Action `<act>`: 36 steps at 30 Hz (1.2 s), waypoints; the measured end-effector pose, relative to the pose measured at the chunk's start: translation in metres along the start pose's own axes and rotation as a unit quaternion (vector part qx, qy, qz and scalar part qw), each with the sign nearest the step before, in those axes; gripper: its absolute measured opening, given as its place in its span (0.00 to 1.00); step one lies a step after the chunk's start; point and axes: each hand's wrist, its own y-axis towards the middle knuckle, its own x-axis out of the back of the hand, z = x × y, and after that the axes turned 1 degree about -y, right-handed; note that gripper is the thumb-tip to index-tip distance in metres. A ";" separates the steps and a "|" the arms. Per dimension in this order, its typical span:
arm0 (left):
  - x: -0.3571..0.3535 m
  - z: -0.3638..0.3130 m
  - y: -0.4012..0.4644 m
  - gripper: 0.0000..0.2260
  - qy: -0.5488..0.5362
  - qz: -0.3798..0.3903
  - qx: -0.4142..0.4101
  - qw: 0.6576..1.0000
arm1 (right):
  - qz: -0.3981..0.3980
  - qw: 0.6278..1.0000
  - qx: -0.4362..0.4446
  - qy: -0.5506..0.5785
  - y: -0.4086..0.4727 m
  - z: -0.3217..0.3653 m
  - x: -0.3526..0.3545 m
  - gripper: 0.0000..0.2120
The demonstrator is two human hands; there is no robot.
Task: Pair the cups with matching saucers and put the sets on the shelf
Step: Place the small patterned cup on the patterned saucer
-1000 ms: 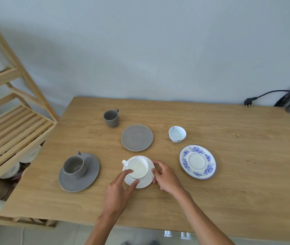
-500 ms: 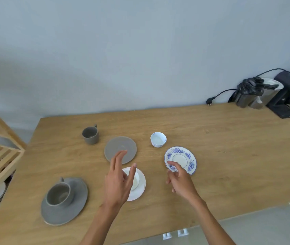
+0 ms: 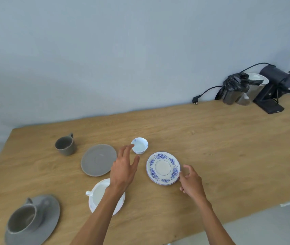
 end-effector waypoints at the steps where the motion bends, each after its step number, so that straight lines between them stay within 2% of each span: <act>1: -0.007 0.000 0.005 0.19 0.015 0.006 0.006 1.000 | 0.014 1.000 0.000 -0.005 0.006 0.000 0.002 0.18; 6: -0.034 0.001 0.022 0.20 0.088 0.028 0.055 0.994 | 0.094 0.995 0.025 -0.018 0.035 0.005 0.009 0.17; 14: -0.053 0.001 0.040 0.13 0.094 -0.014 0.111 0.989 | 0.155 0.986 0.065 -0.014 0.080 0.016 0.013 0.12; 18: -0.054 0.003 0.037 0.12 0.097 -0.041 0.109 0.988 | 0.159 0.985 0.072 -0.009 0.085 0.018 0.007 0.11; 28: -0.046 0.003 0.021 0.08 0.088 -0.171 0.136 0.972 | 0.217 0.973 0.080 -0.002 0.101 0.037 -0.013 0.09; 36: -0.051 -0.008 0.009 0.09 0.070 -0.165 0.111 0.978 | 0.239 0.967 0.079 0.032 0.106 0.053 -0.033 0.08</act>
